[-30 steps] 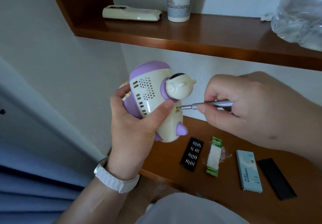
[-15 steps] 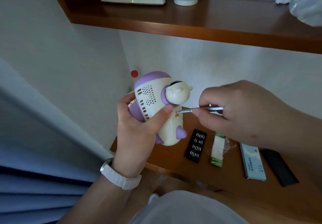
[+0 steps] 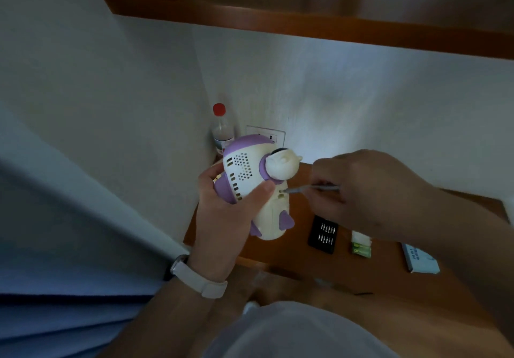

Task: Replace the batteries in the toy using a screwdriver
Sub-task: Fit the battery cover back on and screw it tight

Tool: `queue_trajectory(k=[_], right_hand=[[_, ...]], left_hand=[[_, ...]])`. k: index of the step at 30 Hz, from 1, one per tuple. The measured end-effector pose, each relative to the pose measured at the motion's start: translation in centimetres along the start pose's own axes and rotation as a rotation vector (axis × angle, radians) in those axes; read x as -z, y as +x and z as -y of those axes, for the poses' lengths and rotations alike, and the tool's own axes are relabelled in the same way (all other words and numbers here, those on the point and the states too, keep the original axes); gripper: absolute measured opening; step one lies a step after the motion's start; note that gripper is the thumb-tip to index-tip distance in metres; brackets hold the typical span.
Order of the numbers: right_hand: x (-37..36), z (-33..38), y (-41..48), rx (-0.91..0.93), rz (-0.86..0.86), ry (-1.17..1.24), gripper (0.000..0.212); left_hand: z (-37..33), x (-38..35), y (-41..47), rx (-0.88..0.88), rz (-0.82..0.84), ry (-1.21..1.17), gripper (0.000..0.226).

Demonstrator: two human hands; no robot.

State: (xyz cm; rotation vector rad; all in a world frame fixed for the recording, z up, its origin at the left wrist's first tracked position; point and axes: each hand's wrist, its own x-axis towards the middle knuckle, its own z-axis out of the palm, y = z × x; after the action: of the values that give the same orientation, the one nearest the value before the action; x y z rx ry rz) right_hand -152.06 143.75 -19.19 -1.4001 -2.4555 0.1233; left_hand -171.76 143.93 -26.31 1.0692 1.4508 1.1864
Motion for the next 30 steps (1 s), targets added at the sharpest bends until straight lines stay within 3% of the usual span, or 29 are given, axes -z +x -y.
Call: queue_trajectory(k=[6,12,21,25,30], right_hand=[[-2.5,0.8,0.4,-0.058,0.027,0.012,0.017],[-3.9,0.7,0.5,-0.090,0.065,0.001,0.026],[-6.4,-1.6,0.7,-0.139,0.109,0.050,0.033],[-8.0,-3.2,0.2,-0.265,0.130,0.280,0.032],[-11.6,-3.9,-0.9,-0.653,0.091,0.829,0.026]], left_hand=[[2.3,1.4,1.7,0.062,0.094,-0.045,0.070],[3.4,1.4,2.9,0.102,0.152,-0.084,0.081],[5.8,1.0,4.8,0.169,0.214,-0.059,0.079],[7.0,0.8,5.9,0.232,0.253,-0.133,0.089],[8.7,0.3,7.3,0.296,0.282,-0.177,0.083]])
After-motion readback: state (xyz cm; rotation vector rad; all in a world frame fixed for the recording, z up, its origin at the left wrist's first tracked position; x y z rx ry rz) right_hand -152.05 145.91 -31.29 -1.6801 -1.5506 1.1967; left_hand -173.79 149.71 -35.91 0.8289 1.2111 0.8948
